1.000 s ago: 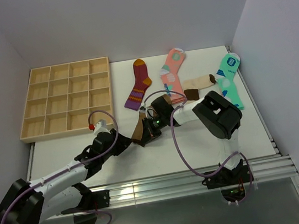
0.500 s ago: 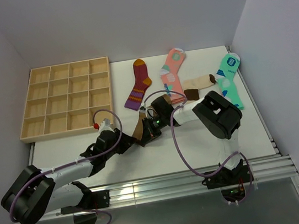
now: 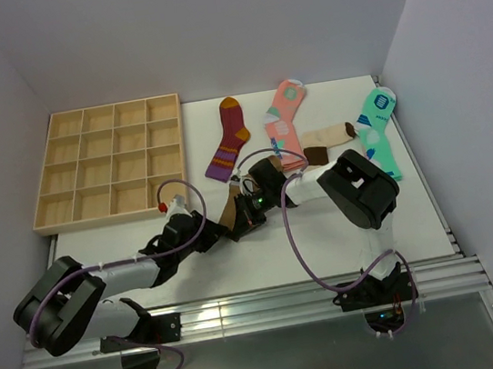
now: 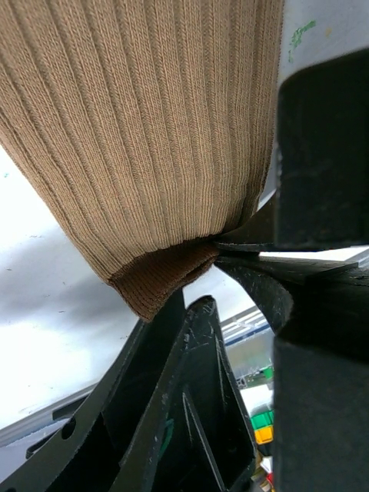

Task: Roll the socks
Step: Roll the sock at the center of the board.

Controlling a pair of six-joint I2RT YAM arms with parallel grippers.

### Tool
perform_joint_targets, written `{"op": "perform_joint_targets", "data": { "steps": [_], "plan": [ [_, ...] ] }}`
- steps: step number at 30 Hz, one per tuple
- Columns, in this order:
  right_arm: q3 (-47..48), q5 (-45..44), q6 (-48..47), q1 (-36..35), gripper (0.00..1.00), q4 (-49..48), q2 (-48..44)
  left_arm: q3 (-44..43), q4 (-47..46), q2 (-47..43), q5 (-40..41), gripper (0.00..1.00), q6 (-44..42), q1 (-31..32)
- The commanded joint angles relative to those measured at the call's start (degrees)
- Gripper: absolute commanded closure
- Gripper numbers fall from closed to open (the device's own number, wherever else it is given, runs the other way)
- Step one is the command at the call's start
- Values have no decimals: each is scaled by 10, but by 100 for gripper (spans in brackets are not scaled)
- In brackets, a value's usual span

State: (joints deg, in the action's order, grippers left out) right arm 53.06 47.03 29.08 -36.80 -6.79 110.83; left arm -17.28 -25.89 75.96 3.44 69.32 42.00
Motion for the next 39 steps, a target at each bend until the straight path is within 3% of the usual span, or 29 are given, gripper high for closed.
{"op": "perform_joint_targets", "data": {
  "steps": [1, 8, 13, 14, 17, 18, 22, 29, 39],
  "plan": [
    [11, -20, -10, 8, 100, 17, 14, -6, -58, 5, -10, 71, 6, 2],
    [12, -21, -10, 7, 100, 17, 11, -5, -19, -37, 2, 66, 5, 2],
    [14, -24, -12, 8, 100, 22, 9, -6, 88, -90, 44, 49, 14, 3],
    [13, -25, -13, 8, 100, 23, 8, -6, 100, -95, 45, 40, 14, 3],
    [13, -29, -16, 8, 100, 27, 6, -2, 131, -115, 52, 29, 20, 3],
    [14, -30, -17, 8, 100, 28, 6, -1, 136, -117, 53, 28, 22, 3],
    [13, -31, -17, 8, 100, 27, 9, -4, 138, -114, 60, 38, 28, 2],
    [13, -31, -16, 8, 100, 26, 8, -28, 126, -65, 53, 70, 21, 3],
    [11, -29, -17, 8, 100, 23, 6, -36, 78, -38, 38, 85, 1, 3]
  ]
}}
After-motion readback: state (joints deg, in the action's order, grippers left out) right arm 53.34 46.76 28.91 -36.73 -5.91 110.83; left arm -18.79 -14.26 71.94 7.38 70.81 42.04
